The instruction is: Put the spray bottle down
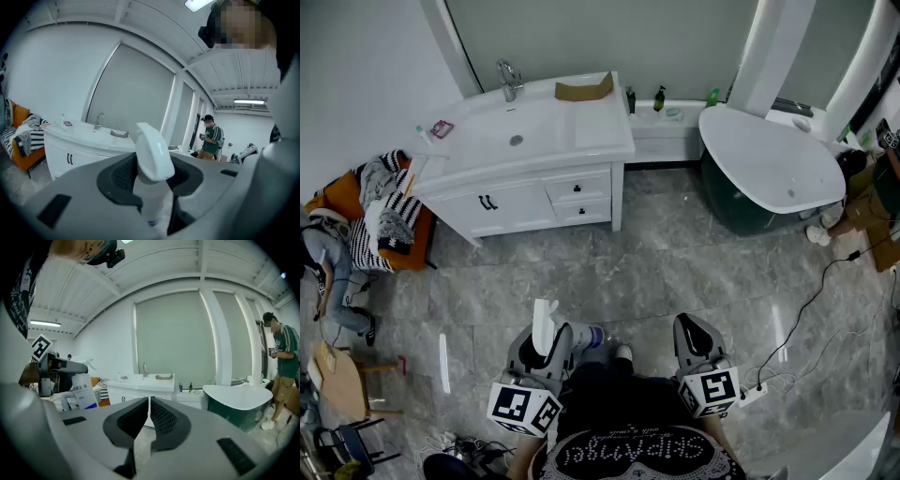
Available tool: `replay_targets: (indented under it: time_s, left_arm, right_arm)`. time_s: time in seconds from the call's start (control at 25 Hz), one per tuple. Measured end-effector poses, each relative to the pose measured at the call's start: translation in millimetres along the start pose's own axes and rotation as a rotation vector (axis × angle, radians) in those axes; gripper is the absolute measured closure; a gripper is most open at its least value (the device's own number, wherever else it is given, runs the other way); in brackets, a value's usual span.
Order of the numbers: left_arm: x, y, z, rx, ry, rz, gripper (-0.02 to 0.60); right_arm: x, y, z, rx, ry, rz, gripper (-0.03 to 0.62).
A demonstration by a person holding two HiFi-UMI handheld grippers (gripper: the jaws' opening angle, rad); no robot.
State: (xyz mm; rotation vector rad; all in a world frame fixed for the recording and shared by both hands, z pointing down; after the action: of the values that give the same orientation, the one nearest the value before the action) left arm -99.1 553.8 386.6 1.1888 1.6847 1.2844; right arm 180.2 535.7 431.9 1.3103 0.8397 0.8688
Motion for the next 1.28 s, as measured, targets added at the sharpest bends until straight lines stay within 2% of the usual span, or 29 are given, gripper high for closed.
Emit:
replay_targets:
  time_s: [0.44, 0.72, 0.88, 1.04, 1.28]
  left_arm:
    - [10, 1, 23, 0.042, -0.015, 0.038, 0.431]
    - [7, -2, 14, 0.045, -0.045, 0.035, 0.430]
    - [-11, 1, 9, 0.052, -0.035, 0.034, 0.430]
    - [-41, 0, 1, 0.075, 0.002, 0.030, 0.430]
    - [-97, -9, -39, 0.088, 0.036, 0.026, 0.430]
  right_arm:
    - [13, 6, 3, -0.024, -0.072, -0.017, 0.565]
    - [0, 7, 11, -0.096, -0.073, 0.006, 0.565]
    - [-10, 10, 15, -0.098, -0.088, 0.008, 0.565]
    - [-28, 10, 24, -0.107, -0.060, 0.001, 0.565]
    - [-90, 11, 29, -0.110, -0.044, -0.033, 0.565]
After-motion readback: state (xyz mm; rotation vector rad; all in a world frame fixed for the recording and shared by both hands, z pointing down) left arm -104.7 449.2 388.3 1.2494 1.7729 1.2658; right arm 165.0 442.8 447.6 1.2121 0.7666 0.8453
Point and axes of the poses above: the fingertips, and each gripper's own axes: x backward along the fingers, z to its right, y out of its underside, the point moved 7 cm from there along x, backward along the fingers, and after that the axes turned 14 degrees about z, right-handed, at the moved point
